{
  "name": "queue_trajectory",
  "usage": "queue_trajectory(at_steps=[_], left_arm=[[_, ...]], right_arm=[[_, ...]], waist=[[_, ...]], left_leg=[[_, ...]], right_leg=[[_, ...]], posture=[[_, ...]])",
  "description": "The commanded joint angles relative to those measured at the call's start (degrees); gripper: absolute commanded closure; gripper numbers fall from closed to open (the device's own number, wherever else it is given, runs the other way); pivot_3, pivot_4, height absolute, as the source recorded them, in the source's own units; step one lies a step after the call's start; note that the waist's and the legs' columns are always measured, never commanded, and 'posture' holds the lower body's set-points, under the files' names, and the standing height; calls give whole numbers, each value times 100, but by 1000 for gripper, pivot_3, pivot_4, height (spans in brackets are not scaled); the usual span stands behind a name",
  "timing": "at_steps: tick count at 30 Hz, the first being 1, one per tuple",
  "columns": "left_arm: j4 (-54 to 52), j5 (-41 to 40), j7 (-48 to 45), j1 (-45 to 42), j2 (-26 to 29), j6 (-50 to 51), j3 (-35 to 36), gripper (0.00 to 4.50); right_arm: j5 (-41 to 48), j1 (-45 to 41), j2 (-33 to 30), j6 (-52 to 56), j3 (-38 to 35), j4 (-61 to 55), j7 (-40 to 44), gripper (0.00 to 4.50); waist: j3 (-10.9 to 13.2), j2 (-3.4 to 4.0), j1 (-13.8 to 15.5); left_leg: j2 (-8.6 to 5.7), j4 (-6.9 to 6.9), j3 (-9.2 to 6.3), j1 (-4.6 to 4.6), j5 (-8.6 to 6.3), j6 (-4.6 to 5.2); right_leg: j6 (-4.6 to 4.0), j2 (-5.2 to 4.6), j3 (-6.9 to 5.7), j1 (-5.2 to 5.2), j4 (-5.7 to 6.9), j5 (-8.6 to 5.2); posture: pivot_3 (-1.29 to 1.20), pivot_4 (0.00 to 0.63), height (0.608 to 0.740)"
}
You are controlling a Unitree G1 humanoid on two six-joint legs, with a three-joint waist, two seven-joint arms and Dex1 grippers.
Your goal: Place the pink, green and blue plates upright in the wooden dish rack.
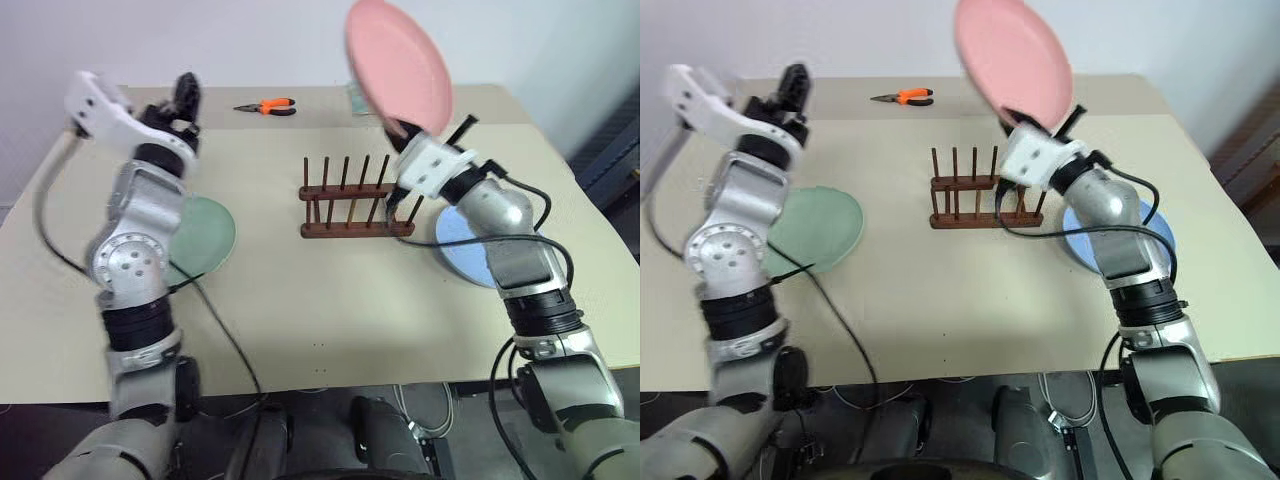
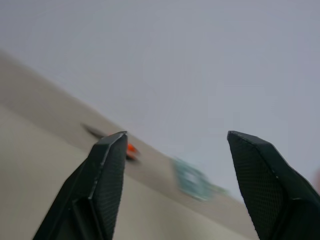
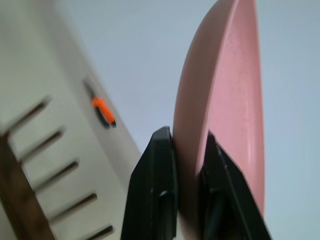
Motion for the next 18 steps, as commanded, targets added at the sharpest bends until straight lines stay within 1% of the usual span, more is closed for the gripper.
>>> queue_trajectory(at_steps=[1, 2, 3, 4, 6, 8, 12, 18], left_arm=[[-259, 574, -1096, 368, 154, -206, -574, 1199], [-350, 702, -1497, 557, 282, -201, -806, 1199], [-434, 849, -1832, 712, 392, -212, -1005, 1199], [-485, 961, -2060, 810, 452, -227, -1123, 1199], [-679, 1007, -2812, 1215, 618, -180, -1508, 1199], [-829, 997, -3347, 1509, 686, -125, -1747, 1199], [-1035, 1114, -4015, 1839, 828, 15, -2088, 1199], [-1241, 1095, -4499, 2029, 792, 185, -2205, 1199]], right_arm=[[2375, -93, 405, 2106, -1036, -1031, 119, 4500], [3091, -93, 545, 2770, -1334, -1258, -21, 4500], [3607, -89, 631, 3247, -1555, -1433, -141, 4500], [3950, -90, 670, 3590, -1702, -1564, -244, 4500], [4461, -39, 726, 4225, -1964, -1676, -626, 4500], [4697, 23, 722, 4611, -2074, -1746, -931, 4500], [5015, 53, 769, 4837, -2196, -1886, -1266, 4500], [4984, 140, 588, 4980, -2061, -1743, -1348, 4500]], waist=[[1, 1, 60], [1, 2, 70], [4, 6, 71], [7, 11, 70], [11, 21, 50], [11, 38, 31], [20, 53, -24], [20, 55, -83]], left_leg=[[-1, 2, -5, -1, -10, 18], [-1, 4, -9, -3, -12, 22], [-1, 5, -13, -4, -13, 24], [-1, 5, -14, -4, -15, 26], [-2, 5, -13, -10, -15, 27], [0, 2, -9, -7, -16, 28], [3, 0, -4, -8, -16, 29], [4, -1, -2, -8, -17, 32]], right_leg=[[-1, -1, -1, 5, 0, 0], [-2, -2, -2, 5, 0, 0], [-16, -2, -5, 6, 0, -8], [-19, -3, -5, 6, 2, -9], [-25, -3, -5, -3, 1, -9], [-28, -4, -4, -4, 1, -10], [-44, -4, -5, -10, 3, -20], [-41, -4, -5, -9, 3, -20]], posture=[[0, 150, 740], [0, 150, 740], [0, 150, 740], [0, 150, 740], [0, 150, 740], [0, 150, 740], [0, 150, 740], [0, 150, 740]])
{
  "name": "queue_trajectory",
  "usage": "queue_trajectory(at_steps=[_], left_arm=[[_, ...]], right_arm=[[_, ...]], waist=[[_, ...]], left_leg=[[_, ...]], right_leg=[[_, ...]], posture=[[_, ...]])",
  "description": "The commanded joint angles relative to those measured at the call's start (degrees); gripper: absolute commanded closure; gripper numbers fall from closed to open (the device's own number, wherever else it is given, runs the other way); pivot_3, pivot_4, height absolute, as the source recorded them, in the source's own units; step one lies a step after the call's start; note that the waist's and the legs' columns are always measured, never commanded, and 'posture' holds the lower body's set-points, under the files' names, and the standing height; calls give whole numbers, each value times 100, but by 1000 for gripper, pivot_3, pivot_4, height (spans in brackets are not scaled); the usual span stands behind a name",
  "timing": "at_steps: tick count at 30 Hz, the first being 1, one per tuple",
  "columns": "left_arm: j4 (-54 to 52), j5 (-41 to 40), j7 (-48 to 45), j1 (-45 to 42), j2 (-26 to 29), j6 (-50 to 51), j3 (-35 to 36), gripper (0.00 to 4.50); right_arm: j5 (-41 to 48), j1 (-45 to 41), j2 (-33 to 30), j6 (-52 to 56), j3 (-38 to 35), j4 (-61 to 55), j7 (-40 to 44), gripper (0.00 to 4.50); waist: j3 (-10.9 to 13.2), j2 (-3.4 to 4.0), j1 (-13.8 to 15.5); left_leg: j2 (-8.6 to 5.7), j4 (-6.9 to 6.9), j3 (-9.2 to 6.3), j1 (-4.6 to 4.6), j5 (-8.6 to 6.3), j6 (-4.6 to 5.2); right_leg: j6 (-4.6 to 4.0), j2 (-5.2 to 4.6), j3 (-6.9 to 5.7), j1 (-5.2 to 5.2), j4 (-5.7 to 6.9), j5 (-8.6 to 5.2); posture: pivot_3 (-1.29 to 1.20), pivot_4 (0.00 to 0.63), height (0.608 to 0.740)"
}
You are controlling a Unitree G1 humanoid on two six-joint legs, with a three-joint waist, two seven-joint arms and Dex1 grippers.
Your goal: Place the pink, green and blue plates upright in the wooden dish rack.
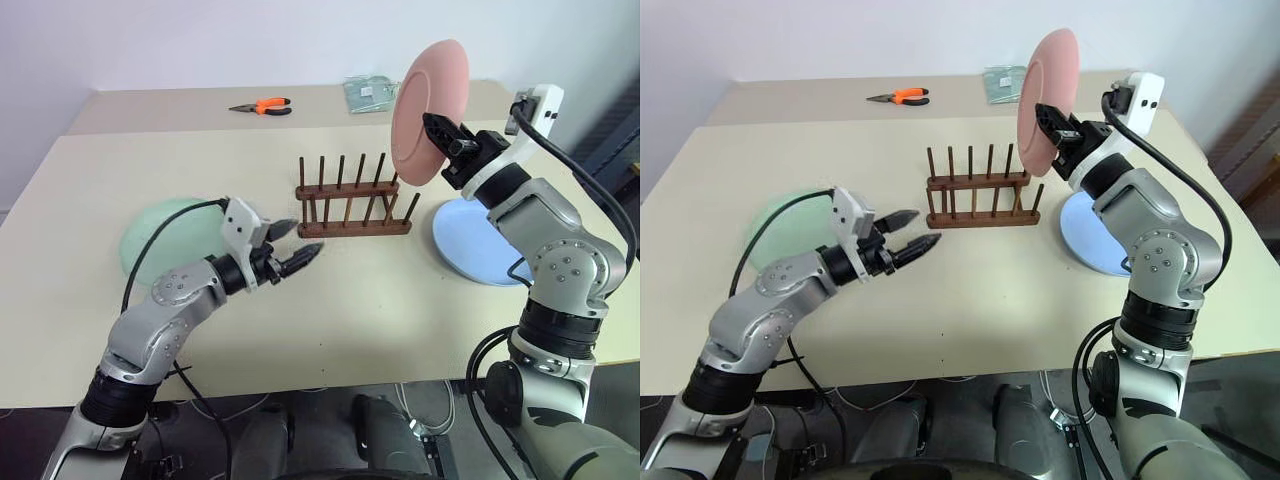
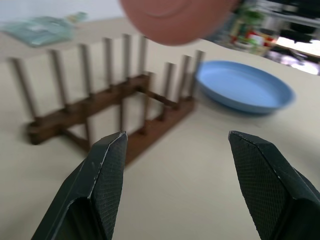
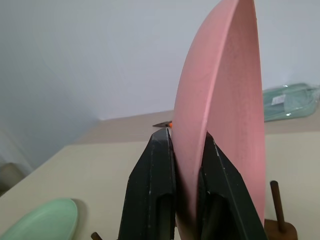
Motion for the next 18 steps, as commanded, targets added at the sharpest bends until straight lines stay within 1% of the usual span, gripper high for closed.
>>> queue_trajectory(at_steps=[1, 5, 8, 11, 12, 13, 15, 16, 18], left_arm=[[-272, 50, -187, 12, -29, 30, 35, 1199], [-261, 184, -227, 29, -88, 86, 8, 1199], [-278, 350, -227, 69, -101, 104, -38, 1199], [-271, 401, -229, 97, -178, 150, -17, 1145], [-272, 393, -224, 115, -219, 152, 9, 911], [-273, 386, -196, 132, -264, 164, 40, 639], [-261, 314, -106, 170, -378, 223, 137, 0], [-251, 285, -56, 191, -442, 235, 191, 0], [-184, 283, 156, 194, -630, 255, 343, 0]], right_arm=[[59, -2, -162, 39, 33, -115, 36, 4500], [102, -81, -181, 249, 62, 261, -22, 4500], [-95, -186, -293, 309, 225, 565, 18, 4500], [-334, -326, -349, 74, 339, 785, 96, 3223], [-402, -384, -335, -67, 338, 825, 117, 2797], [-466, -430, -320, -187, 332, 855, 124, 2274], [-923, -502, -389, -754, 464, 901, 150, 1355], [-1158, -523, -440, -1028, 547, 918, 179, 942], [-1422, -593, -477, -1450, 561, 981, 200, 942]], waist=[[0, 0, 0], [-1, -1, 2], [0, 0, 0], [0, 0, -1], [0, 0, 0], [0, 0, 1], [0, 0, 2], [0, 0, 3], [0, 0, 3]], left_leg=[[0, 0, 0, 1, 0, 0], [0, 1, 1, 1, 0, 0], [0, 1, 1, 1, 0, 1], [0, 1, 1, 1, 0, 1], [0, 1, 1, 1, 0, 1], [0, 1, 1, 1, 0, 1], [0, 1, 1, 1, 0, 1], [0, 1, 1, 1, 0, 1], [-1, 1, 1, 1, 0, 1]], right_leg=[[0, 0, 0, 0, 0, 0], [1, 0, 0, 2, 0, 0], [1, 0, 0, 2, 0, 0], [1, 0, 0, 0, 0, 0], [1, 0, 0, 0, 1, 0], [1, 0, 0, 0, 0, 0], [2, 0, 0, 1, -1, 0], [3, 0, 0, 1, -1, 0], [5, 0, 0, 2, -1, -1]], posture=[[0, 150, 740], [0, 150, 740], [0, 150, 740], [0, 150, 740], [0, 150, 740], [0, 150, 740], [0, 150, 740], [0, 150, 740], [0, 150, 740]])
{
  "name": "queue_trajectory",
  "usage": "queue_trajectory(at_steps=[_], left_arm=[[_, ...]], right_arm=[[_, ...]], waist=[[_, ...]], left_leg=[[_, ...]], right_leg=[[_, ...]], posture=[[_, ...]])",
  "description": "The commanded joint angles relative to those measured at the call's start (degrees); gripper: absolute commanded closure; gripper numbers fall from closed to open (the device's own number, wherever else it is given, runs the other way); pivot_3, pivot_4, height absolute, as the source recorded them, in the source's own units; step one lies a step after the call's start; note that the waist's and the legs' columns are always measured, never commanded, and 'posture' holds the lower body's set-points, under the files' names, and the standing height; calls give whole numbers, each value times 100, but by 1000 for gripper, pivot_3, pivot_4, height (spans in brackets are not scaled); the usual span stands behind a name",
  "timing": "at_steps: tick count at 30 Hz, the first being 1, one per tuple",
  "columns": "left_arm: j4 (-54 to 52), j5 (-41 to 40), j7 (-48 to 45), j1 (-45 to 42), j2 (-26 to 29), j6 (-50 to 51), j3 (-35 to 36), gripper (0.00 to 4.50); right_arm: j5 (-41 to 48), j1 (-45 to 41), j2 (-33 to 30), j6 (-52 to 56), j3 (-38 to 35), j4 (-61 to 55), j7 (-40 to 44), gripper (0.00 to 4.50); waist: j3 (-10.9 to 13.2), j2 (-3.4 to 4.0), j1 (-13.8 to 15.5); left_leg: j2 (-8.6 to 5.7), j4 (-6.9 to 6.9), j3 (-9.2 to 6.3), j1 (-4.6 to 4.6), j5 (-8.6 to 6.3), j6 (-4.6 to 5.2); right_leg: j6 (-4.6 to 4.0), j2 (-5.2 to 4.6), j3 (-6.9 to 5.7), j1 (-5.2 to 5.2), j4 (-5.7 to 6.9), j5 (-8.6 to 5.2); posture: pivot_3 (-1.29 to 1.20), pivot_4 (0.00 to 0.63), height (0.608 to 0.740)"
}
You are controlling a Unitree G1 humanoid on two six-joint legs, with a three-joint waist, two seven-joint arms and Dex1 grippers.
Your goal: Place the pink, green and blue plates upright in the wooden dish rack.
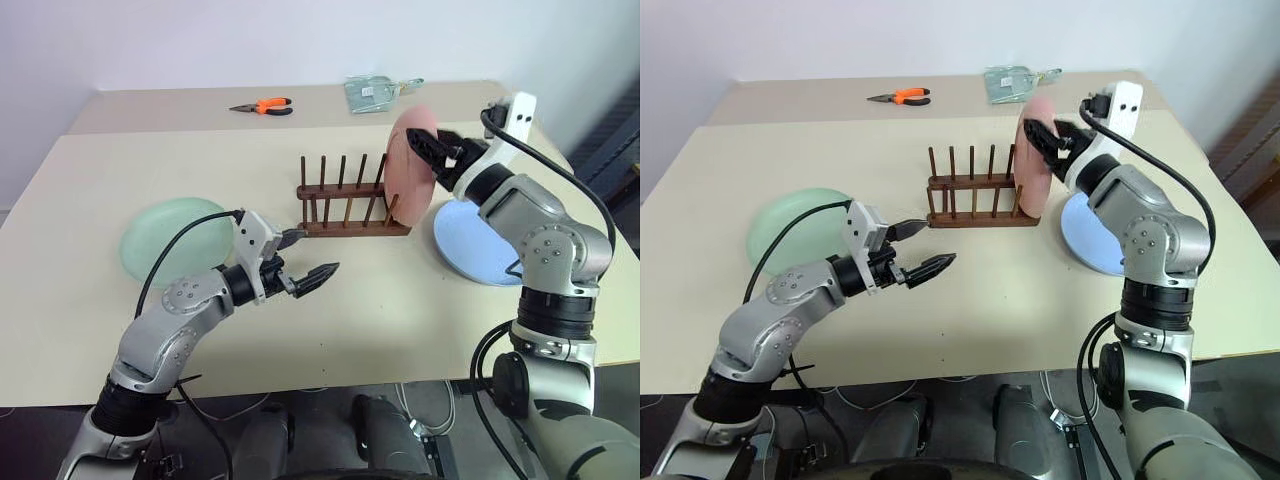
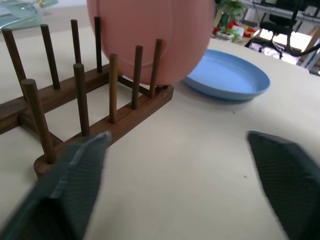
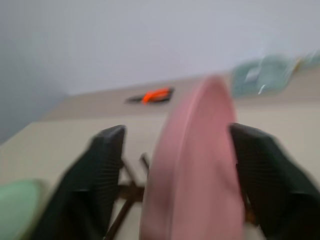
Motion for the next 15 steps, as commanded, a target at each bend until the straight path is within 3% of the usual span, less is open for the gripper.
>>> queue_trajectory(at_steps=[1, 5, 7, 9, 11, 15], left_arm=[[-25, 20, 435, -29, -295, -22, 390, 0], [384, 183, 2067, -395, -1262, -271, 1362, 0], [661, 499, 3293, -684, -1733, -471, 2034, 0], [857, 843, 4481, -902, -2030, -566, 2703, 0], [885, 1314, 5586, -994, -2163, -668, 3337, 0], [721, 1719, 6598, -1070, -2198, -460, 3927, 0]], right_arm=[[-698, -247, -208, -1055, 29, 5, 16, 942], [-1733, -338, -623, -2528, 76, 259, -35, 942], [-1701, -382, -739, -3013, 76, 122, 377, 435], [-1500, -388, -823, -3097, 290, -172, 965, 35], [-1224, -194, -950, -2814, 765, -679, 1747, 35], [-1105, 289, -1150, -2346, 1578, -1466, 2610, 35]], waist=[[0, 0, 1], [1, -1, 21], [1, -2, 16], [0, -2, -21], [-1, -1, -62], [-5, -15, 10]], left_leg=[[0, 0, 0, 0, 0, 0], [-2, 4, -2, 0, 0, 0], [-2, 5, -3, 0, 0, 0], [0, 3, -3, 7, 0, -1], [4, -3, 1, 14, 0, -1], [8, -7, -4, 13, 0, -3]], right_leg=[[0, 0, 0, 0, 0, 0], [3, -1, -1, 3, -1, 1], [23, -2, -2, 4, -2, 11], [36, -1, -2, 5, -2, 19], [38, 1, -1, 5, -1, 19], [39, 8, -2, 5, -1, 18]], posture=[[0, 150, 740], [0, 150, 740], [0, 150, 740], [0, 150, 740], [0, 150, 740], [0, 150, 740]])
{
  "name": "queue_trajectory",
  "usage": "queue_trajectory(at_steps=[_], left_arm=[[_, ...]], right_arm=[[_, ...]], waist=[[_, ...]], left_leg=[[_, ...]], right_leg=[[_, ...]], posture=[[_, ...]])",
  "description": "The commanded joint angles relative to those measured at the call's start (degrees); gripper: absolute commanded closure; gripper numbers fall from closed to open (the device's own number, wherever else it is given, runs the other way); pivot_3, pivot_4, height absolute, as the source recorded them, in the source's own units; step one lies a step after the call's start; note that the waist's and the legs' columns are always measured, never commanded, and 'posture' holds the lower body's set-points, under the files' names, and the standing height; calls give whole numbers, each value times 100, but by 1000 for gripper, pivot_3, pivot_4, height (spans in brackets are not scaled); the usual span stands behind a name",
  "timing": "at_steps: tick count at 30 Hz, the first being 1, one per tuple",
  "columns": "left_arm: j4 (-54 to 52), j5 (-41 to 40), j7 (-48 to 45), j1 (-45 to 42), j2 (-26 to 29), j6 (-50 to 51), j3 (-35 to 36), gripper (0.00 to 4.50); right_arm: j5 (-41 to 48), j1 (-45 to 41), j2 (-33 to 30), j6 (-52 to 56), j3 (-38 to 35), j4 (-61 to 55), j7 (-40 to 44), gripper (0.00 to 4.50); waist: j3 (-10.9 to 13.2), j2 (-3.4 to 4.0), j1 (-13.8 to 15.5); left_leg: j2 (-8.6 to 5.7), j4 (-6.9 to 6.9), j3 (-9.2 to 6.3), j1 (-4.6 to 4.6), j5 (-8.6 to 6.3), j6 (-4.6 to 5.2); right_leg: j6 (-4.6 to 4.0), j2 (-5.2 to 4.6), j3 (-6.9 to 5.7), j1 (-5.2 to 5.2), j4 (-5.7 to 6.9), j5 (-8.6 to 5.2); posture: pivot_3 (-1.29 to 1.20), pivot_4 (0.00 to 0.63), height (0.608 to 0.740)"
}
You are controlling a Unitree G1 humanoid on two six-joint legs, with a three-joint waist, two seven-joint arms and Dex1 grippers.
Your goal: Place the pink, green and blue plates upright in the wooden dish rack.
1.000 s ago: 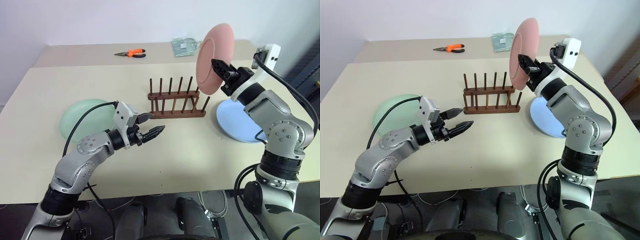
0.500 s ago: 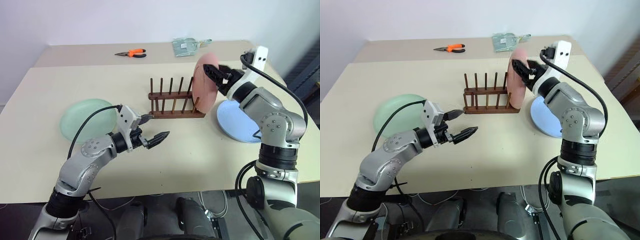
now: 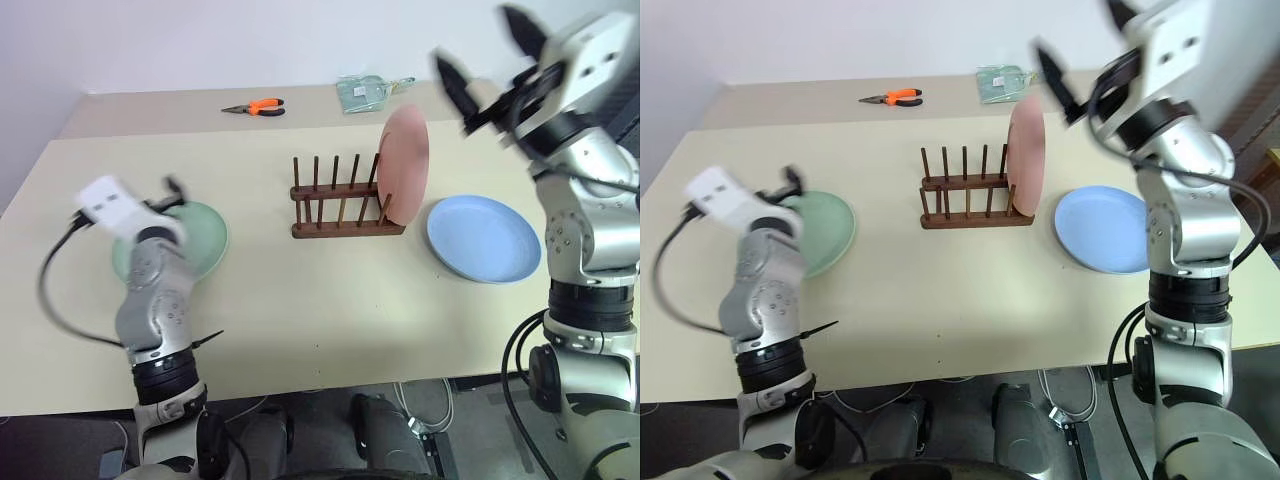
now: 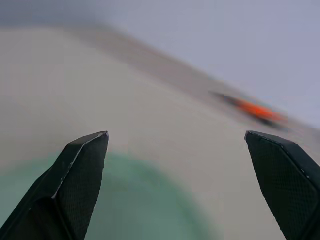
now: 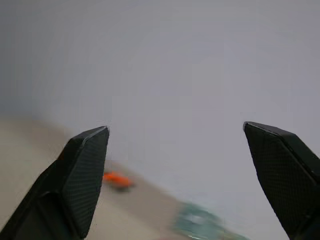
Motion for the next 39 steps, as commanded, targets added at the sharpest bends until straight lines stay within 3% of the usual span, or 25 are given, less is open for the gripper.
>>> queue_trajectory(at_steps=[1, 4, 8, 11, 15, 20, 28, 37, 39], left_arm=[[-327, 169, 918, -95, -71, 234, 624, 0], [-423, -318, 1224, -196, -317, 776, 1048, 0], [-306, -1031, 838, -250, -413, 1679, 1043, 0], [-145, -1789, 1147, -322, -871, 1814, 1582, 0], [-145, -1938, 1296, -251, -952, 1772, 1690, 1846], [-98, -1896, 997, -256, -640, 1754, 1398, 4384], [-898, -1625, -1643, -693, 344, 858, -586, 4454], [-1170, -1583, -2261, -724, 455, 934, -1552, 4454], [-1178, -1521, -2294, -682, 450, 954, -1676, 4500]], right_arm=[[107, 373, -98, 329, 770, -779, 704, 35], [127, 638, 100, 451, 1096, -1013, 824, 35], [93, 843, 348, 506, 1247, -1073, 821, 35], [-92, 1000, 423, 390, 1377, -991, 852, 35], [-359, 1039, 498, 279, 1469, -807, 836, 0], [-558, 959, 509, 375, 1426, -603, 814, 0], [-2103, 639, 301, -721, 1813, -174, 480, 0], [-4035, -139, 213, -2651, 2269, 1110, -267, 0], [-4207, -155, 233, -2882, 2296, 1274, -323, 574]], waist=[[-1, -8, 69], [0, -17, 189], [-1, -28, 246], [-2, -30, 216], [-6, -22, 177], [-7, -24, 191], [-1, -31, 160], [-2, -29, 38], [-2, -29, 36]], left_leg=[[-3, 5, -2, -5, 0, 0], [-19, 29, -9, -14, -1, 0], [-24, 40, -17, -20, 0, -1], [-23, 35, -17, -18, 0, -1], [-19, 17, -14, -4, 1, -5], [-20, 25, -15, -6, 4, -10], [-19, 24, -11, -24, 6, -13], [-15, 11, -4, -10, 6, -13], [-15, 11, -3, -11, 6, -12]], right_leg=[[0, -2, 0, 2, -1, 0], [4, -16, -6, 13, -2, 0], [14, -19, -13, 14, -1, -5], [12, -18, -15, 12, 0, -3], [11, -17, -14, 11, 4, -2], [13, -17, -15, 16, 4, -4], [2, -13, -14, 0, -1, 2], [3, -14, -8, 1, 0, 2], [3, -14, -8, 2, -1, 2]], posture=[[0, 150, 740], [0, 150, 740], [0, 150, 740], [0, 150, 740], [0, 150, 740], [0, 150, 740], [0, 150, 740], [0, 150, 740], [0, 150, 740]])
